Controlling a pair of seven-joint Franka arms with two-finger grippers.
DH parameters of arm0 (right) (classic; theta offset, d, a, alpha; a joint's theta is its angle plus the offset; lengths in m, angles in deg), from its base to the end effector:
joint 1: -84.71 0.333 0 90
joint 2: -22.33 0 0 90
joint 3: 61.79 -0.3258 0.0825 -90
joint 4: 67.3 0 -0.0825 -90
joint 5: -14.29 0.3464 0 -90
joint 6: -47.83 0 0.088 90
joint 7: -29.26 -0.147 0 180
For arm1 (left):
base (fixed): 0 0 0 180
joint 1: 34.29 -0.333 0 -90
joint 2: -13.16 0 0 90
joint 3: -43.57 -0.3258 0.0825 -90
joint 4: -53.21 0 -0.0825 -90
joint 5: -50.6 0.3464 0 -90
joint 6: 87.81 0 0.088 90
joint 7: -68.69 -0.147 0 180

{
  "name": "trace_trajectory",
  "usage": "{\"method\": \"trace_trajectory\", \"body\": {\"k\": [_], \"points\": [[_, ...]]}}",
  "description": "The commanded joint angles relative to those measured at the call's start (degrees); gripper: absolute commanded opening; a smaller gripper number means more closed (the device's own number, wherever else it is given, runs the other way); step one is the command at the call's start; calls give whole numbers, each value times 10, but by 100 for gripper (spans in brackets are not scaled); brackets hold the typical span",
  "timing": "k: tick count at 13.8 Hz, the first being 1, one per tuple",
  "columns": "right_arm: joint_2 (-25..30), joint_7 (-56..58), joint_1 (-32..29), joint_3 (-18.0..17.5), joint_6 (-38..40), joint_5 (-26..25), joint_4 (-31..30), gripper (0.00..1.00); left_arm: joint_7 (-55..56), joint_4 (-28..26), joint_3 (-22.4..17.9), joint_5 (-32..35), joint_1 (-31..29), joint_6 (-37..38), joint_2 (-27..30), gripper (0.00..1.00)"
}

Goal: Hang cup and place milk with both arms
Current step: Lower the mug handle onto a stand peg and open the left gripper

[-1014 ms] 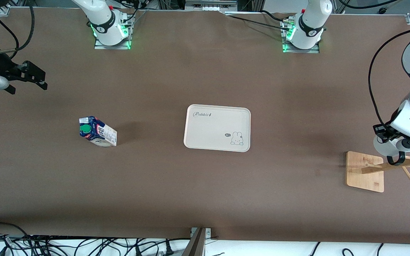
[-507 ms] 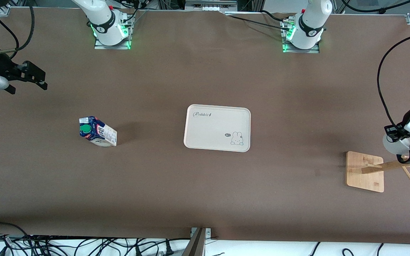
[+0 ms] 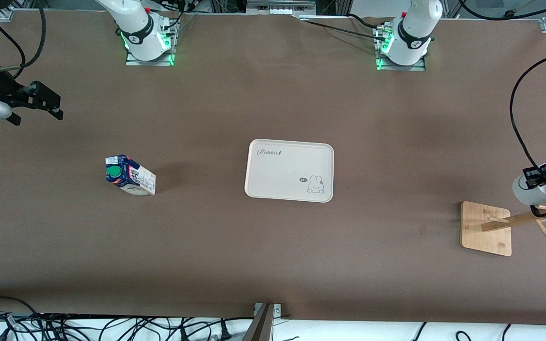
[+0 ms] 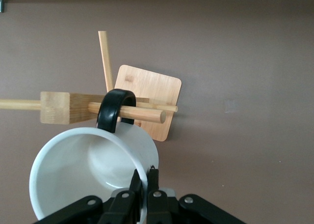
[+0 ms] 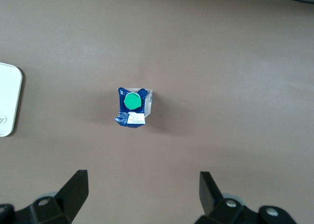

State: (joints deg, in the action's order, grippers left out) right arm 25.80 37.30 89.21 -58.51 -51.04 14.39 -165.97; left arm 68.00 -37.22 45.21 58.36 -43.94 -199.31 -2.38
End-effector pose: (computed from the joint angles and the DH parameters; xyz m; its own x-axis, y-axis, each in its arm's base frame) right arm 0.5122 0.0104 0.5728 0.9850 0.1605 0.0640 0.1606 -0.9870 0.0038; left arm 0.6162 0.1027 0.4718 0.9926 0.0794 0.0921 0.0905 -0.9882 -0.1233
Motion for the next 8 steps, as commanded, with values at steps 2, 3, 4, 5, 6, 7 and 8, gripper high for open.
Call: {"method": "trace_trajectory", "body": {"k": [2,3,4,5,6,7,8], "points": [[-3,-8,-5,-6,8,-10,10,100,-16,17,5,-13,-5,9,-16,0],[-3,-8,-5,-6,8,-9,10,100,-16,17,5,-13,-8,9,-17,0],[-2,-8,-5,-6,8,-9,10,100,-16,17,5,-12,-9,9,-18,0],[-3,-8,-5,-6,8,-9,10,100,-17,17,5,-11,-9,9,-18,0],[-3,-8,-5,-6,8,-10,10,100,-17,19,5,-12,-10,9,-19,0],[-3,-8,-5,-6,8,-9,10,100,-17,24,5,-12,-12,9,-22,0],[-3,-8,-5,-6,8,-9,10,100,-20,28,5,-12,-12,10,-23,16]]}}
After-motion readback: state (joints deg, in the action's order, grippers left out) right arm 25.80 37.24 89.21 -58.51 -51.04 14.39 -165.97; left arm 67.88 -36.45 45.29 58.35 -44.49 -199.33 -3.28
